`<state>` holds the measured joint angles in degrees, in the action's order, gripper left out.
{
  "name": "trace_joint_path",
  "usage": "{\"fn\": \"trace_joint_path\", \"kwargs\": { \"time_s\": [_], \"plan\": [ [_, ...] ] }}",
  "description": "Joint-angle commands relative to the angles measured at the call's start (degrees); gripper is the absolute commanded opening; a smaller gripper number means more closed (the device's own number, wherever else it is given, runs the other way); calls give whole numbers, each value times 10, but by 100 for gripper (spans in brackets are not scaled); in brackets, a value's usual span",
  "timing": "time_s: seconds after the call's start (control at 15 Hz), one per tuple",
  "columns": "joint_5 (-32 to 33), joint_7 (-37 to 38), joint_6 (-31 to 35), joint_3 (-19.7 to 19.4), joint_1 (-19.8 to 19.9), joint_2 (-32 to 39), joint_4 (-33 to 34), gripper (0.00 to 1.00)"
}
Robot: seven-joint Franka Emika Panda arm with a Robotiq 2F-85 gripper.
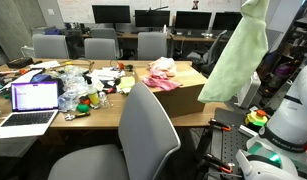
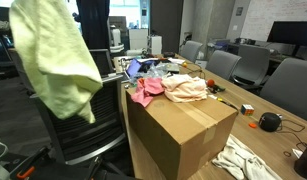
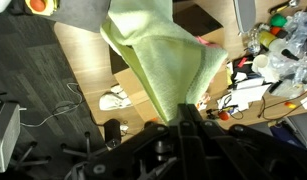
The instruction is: Pick up the light green cloth from the box and put it on the headrest of the chair
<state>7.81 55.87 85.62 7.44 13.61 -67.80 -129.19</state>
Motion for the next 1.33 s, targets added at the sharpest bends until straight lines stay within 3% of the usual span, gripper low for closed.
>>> {"fn": "trace_joint_path", "kwargs": {
  "time_s": [0.0,0.73,1.27],
  "plan": [
    [5,-25,-63,17,9,58,98,2],
    [16,-23,-203,63,13,208,329,2],
    [89,-13,-326,176,17,339,539,2]
  ]
}}
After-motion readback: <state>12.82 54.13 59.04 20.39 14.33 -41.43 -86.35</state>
